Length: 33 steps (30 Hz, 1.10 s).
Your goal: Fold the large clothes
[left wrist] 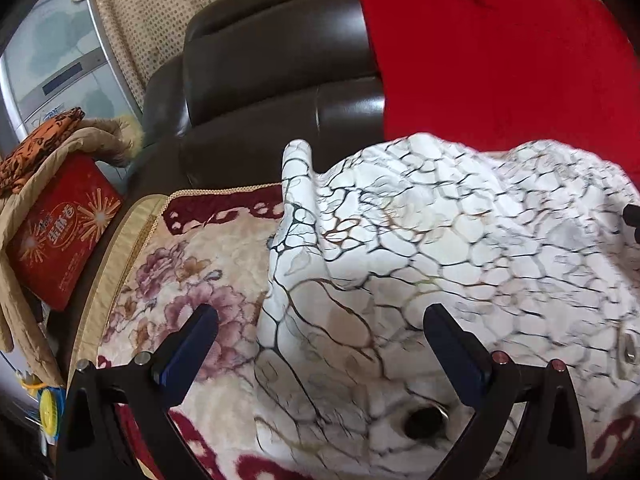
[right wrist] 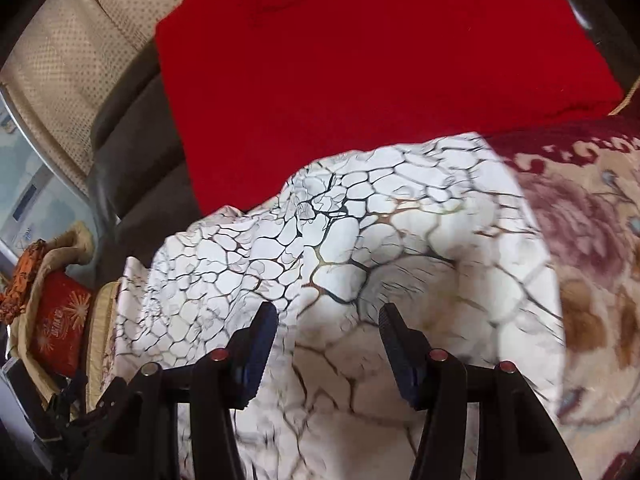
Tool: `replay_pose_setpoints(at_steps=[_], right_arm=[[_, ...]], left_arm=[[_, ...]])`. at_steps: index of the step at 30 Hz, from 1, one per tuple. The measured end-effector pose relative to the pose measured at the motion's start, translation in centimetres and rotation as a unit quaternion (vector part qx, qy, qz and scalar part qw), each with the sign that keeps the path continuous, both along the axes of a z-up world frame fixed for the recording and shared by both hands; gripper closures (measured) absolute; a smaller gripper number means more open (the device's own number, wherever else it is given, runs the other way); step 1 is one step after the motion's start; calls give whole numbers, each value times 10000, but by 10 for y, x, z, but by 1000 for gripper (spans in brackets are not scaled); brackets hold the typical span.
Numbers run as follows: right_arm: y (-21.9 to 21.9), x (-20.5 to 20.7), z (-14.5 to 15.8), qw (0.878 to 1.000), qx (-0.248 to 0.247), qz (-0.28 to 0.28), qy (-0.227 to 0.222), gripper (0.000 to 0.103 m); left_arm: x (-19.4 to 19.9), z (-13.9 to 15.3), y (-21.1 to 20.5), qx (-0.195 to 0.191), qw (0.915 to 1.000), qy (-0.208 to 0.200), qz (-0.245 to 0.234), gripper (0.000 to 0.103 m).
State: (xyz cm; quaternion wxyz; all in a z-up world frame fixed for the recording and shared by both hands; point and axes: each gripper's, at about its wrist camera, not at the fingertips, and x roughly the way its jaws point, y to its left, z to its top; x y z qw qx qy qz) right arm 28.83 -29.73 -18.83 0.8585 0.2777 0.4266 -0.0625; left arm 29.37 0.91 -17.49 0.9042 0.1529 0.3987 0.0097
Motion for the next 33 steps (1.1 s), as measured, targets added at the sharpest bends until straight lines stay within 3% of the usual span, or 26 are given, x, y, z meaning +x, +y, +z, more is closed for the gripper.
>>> replay_pose_setpoints(at_steps=[4,6,8,12,18,23,26,30,33], right_arm=[[-10,22,-31,9990,150,-60,419,45],[-9,24,-29,9991,144,12,392,43],[-9,22,-25,9993,162,59,345,43],[-18,-5,-7,9991,422,-36,48,43],[-34,-69,18,9985,378,-135,-369,42],[-47,-112,21,9964,682,-209,-458,42],[-45,-119,15,9979,552,-211,-264,42],[-48,-125,-1,9967,762,-260,-36,42],[-52,-135,9,9957,840,-285,-255,41]], left_arm=[[30,-20,16,-127,9989,423,180,1],[48,-40,24,-403,9942,996,111,1],[52,-43,29,-614,9917,1125,86,1],[41,-29,34,-598,9928,1031,99,1],[-3,-6,52,-670,9947,765,136,1],[-40,0,66,-855,9932,754,217,1],[-50,-5,69,-878,9924,805,310,1],[-48,-20,82,-895,9874,1118,672,1],[-56,-19,93,-1023,9855,1096,797,1]])
